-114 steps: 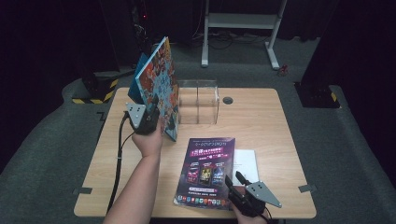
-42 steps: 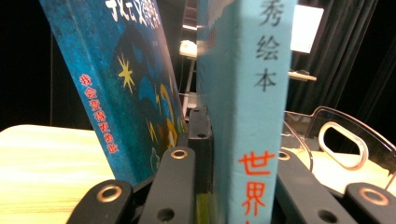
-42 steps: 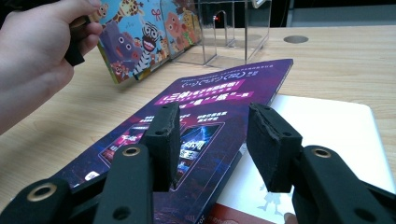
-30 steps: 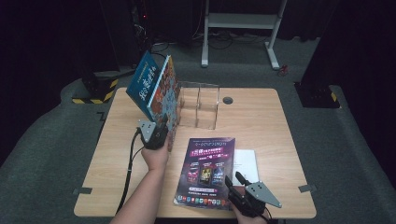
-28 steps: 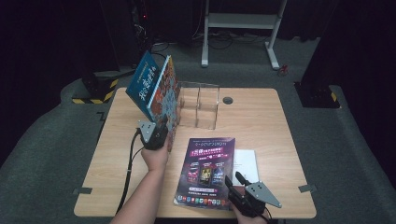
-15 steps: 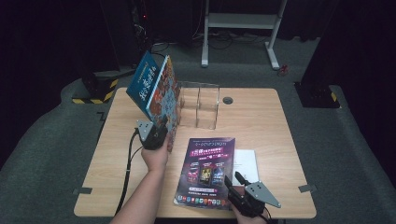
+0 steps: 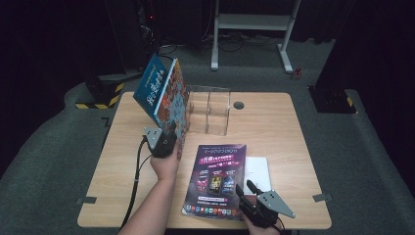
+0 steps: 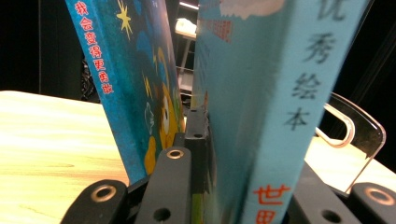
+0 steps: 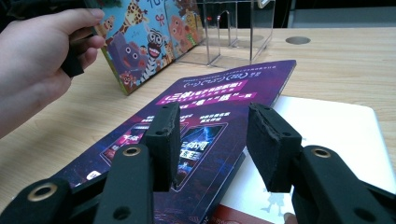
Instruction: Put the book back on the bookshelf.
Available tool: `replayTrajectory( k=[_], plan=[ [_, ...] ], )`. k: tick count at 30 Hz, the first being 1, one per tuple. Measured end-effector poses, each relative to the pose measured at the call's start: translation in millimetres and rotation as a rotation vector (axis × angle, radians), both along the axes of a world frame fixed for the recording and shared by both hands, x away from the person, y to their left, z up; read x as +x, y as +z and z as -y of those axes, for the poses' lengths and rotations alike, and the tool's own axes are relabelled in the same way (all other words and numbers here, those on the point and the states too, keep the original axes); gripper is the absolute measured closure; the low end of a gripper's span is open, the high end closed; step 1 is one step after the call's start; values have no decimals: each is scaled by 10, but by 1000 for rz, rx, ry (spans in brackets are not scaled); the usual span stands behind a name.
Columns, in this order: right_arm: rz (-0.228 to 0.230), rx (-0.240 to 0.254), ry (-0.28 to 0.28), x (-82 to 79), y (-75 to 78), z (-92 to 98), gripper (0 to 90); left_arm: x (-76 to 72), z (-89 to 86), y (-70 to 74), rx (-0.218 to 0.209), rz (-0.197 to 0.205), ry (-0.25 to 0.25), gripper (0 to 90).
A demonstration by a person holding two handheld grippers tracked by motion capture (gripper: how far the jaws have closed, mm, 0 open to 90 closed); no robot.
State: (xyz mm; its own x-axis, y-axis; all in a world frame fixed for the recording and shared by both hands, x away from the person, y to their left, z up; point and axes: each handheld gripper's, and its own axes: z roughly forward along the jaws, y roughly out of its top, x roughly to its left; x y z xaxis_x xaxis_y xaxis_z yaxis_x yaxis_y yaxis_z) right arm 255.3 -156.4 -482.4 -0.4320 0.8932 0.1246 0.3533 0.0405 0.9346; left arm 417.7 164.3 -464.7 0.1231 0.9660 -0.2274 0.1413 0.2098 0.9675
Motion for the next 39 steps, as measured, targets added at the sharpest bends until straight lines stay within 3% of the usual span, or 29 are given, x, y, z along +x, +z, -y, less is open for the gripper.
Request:
replayTrajectory(
  k=[7,13,17,29,33,39],
  plan=[
    [-2,-6,4,7,-10,-10,550,-2,-116,3,53,-38,20,726],
    [-9,-10,6,17,-21,-26,549,-41,-123,5,104,-44,-14,719],
    [-8,-16,5,23,-24,-20,548,-87,-130,-1,113,-45,-35,703],
    [-19,-32,5,48,-49,-43,544,-195,-220,2,184,-42,-69,447],
    [-21,-36,5,54,-58,-49,544,-243,-294,-11,186,-33,-78,445],
    [-24,-39,1,54,-61,-56,544,-306,-334,0,191,-19,-81,549]
  ],
)
